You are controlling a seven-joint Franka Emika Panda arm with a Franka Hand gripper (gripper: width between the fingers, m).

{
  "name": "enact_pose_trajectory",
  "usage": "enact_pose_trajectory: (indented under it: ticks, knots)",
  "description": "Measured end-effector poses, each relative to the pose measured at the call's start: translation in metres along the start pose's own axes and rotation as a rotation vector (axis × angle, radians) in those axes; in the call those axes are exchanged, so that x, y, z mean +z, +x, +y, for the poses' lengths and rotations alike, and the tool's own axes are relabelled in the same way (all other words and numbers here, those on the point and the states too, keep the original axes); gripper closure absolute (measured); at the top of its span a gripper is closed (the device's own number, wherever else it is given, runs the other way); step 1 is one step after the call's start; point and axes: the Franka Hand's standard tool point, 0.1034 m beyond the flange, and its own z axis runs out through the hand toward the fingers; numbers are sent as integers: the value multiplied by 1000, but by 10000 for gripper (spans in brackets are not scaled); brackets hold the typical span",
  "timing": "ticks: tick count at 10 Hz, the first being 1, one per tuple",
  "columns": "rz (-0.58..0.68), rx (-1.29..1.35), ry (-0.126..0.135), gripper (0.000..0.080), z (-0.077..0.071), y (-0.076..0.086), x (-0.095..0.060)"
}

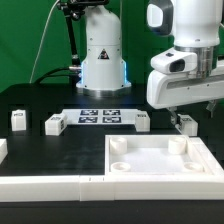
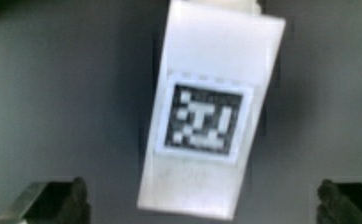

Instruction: Assemble one leg

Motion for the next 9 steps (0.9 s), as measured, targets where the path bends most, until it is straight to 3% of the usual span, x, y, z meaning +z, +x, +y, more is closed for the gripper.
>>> enact_pose_trajectory:
  ticks: [1,2,3,7,9]
  knots:
    - [-17,0,-1,151,0,-3,1]
    - [-159,1,-11,151,1,-12,0]
    - [-241,3,-13,151,1,-8,-2]
    - [-611,14,-18,151,4,-15,6]
    - [-781,16,-20,151,3,-27,13]
